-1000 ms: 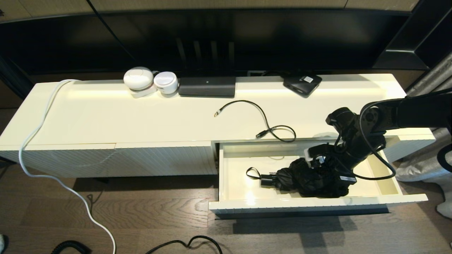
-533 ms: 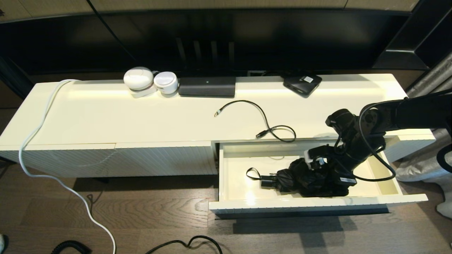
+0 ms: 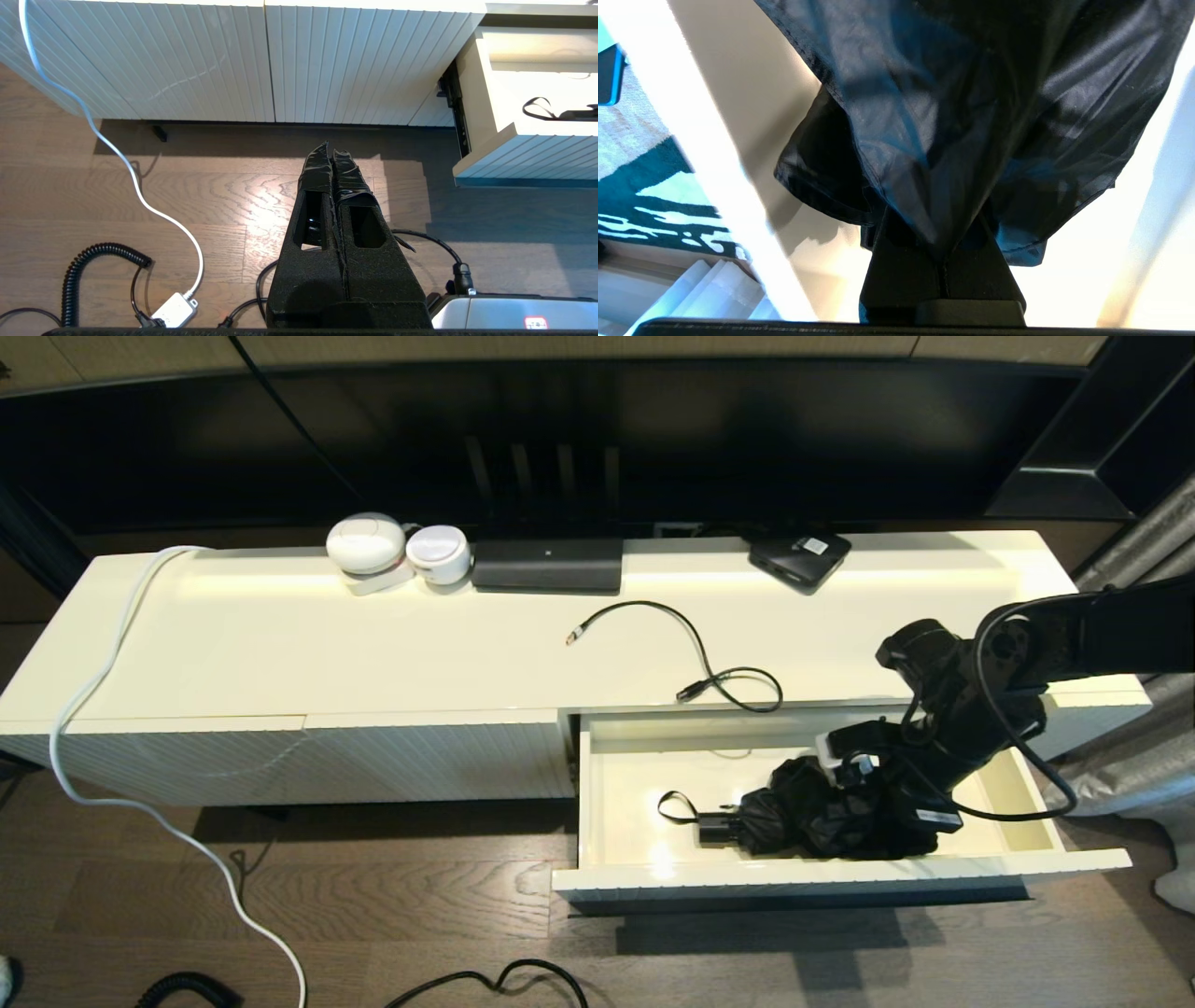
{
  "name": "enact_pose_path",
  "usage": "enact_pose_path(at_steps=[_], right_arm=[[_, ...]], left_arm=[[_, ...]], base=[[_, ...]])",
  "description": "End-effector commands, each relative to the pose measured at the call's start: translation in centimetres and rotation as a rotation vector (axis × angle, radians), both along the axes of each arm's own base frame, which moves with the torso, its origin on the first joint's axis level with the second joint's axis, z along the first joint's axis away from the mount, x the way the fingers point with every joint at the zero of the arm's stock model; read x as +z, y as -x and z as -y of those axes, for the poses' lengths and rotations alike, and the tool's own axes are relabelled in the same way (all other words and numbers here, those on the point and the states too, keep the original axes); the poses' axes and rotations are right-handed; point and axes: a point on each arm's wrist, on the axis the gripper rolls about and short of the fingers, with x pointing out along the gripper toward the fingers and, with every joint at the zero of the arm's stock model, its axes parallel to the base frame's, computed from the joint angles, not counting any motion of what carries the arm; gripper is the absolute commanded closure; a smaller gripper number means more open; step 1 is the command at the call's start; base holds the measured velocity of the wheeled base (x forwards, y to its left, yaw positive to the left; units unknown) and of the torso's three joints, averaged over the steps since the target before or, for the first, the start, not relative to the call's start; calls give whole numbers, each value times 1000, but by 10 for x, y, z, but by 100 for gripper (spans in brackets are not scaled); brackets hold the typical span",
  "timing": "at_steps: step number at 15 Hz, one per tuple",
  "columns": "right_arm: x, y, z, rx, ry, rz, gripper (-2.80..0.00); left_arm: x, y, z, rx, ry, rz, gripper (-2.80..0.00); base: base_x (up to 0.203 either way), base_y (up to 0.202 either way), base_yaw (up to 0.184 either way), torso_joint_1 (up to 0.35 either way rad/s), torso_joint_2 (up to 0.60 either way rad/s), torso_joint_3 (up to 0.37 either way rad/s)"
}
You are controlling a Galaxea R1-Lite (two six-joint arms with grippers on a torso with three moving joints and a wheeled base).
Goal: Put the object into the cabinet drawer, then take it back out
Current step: Take the umbrella out of the drawer and put it on the table
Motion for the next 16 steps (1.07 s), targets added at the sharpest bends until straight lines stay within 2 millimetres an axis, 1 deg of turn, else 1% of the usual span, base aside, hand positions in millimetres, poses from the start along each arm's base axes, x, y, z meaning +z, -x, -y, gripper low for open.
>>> enact_pose_path(at_steps=[1,2,4,5,6,8,12,16], right_arm=[[20,13,2,6,-6,45,0],[26,16,3,6,-8,59,0],[27,17,3,5,-9,61,0],[31,21,3,6,-10,72,0],[45,31,4,7,-16,109,0],[65,48,6,8,-23,163,0],[93,70,10,7,-32,246,0],[112,88,14,2,-32,303,0]], left_arm=[[0,0,0,2,1,-1,0],[0,0,0,2,1,-1,0],[0,0,0,1,1,-1,0],[0,0,0,-1,1,-1,0],[0,0,0,-1,1,-1,0],[0,0,0,0,1,-1,0],[0,0,0,-1,1,-1,0],[0,0,0,1,1,-1,0]], base=[[0,0,0,0,0,0],[0,0,0,0,0,0],[0,0,0,0,0,0],[0,0,0,0,0,0],[0,0,0,0,0,0],[0,0,0,0,0,0],[0,0,0,0,0,0],[0,0,0,0,0,0]])
